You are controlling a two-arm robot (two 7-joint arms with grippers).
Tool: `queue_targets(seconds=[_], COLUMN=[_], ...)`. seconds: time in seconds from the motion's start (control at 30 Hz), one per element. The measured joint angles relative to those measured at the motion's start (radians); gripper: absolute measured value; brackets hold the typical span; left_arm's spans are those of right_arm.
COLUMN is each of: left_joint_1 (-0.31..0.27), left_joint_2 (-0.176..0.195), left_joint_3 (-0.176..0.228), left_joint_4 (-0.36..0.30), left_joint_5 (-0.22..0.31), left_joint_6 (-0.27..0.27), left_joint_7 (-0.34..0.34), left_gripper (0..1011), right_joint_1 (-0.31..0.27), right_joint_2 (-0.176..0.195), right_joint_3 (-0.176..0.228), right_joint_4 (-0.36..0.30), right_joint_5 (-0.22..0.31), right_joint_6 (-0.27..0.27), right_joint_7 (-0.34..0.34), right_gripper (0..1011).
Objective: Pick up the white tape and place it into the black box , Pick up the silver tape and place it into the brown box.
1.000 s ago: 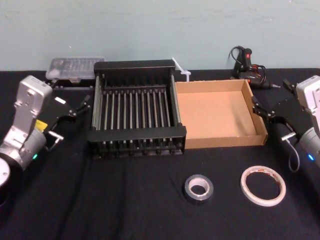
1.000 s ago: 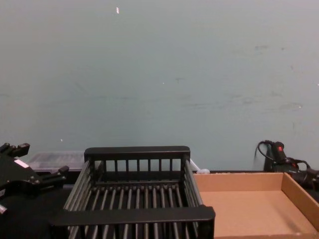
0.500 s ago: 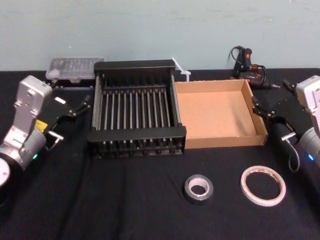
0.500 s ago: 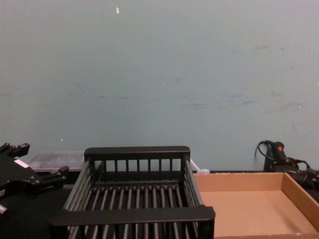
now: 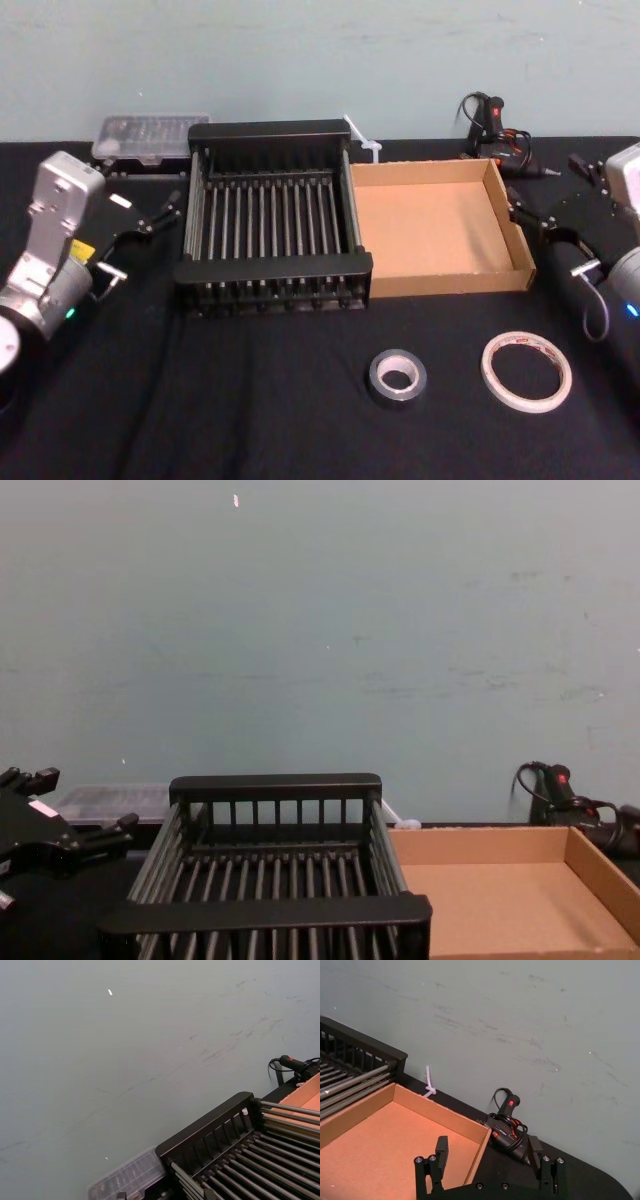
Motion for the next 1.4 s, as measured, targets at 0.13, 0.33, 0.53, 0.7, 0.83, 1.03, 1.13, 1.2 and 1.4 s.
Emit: queue_targets(seconds=[0.13,0.33,0.53,0.7,0.83,1.03,1.13,1.2,1.4], left_joint_1=[0.000,0.000,0.000,0.000,0.000,0.000,0.000,0.000,0.000], left_joint_2=[0.000,0.000,0.000,0.000,0.000,0.000,0.000,0.000,0.000], left_joint_3=[0.000,0.000,0.000,0.000,0.000,0.000,0.000,0.000,0.000], left_joint_4=[0.000,0.000,0.000,0.000,0.000,0.000,0.000,0.000,0.000], left_joint_5=[0.000,0.000,0.000,0.000,0.000,0.000,0.000,0.000,0.000], left_joint_6=[0.000,0.000,0.000,0.000,0.000,0.000,0.000,0.000,0.000], left_joint_7=[0.000,0.000,0.000,0.000,0.000,0.000,0.000,0.000,0.000], left_gripper=[1001,1001,1001,1001,1001,1001,1001,1001,1001], right_joint_1=[-0.039,-0.100,-0.180,-0.243,-0.276,-0.302,-0.309,-0.313,-0.319], right_joint_2=[0.021,0.058,0.107,0.137,0.146,0.155,0.156,0.156,0.159], right_joint_3=[0.038,0.092,0.148,0.187,0.204,0.208,0.206,0.206,0.205], right_joint_4=[-0.066,-0.148,-0.232,-0.276,-0.290,-0.290,-0.289,-0.287,-0.285], right_joint_5=[0.049,0.112,0.161,0.195,0.213,0.215,0.213,0.212,0.214], right_joint_6=[0.055,0.126,0.197,0.252,0.297,0.349,0.364,0.371,0.400], right_joint_7=[0.027,0.060,0.090,0.111,0.122,0.147,0.162,0.177,0.219], right_gripper=[1002,1002,1002,1002,1002,1002,1002,1002,1002])
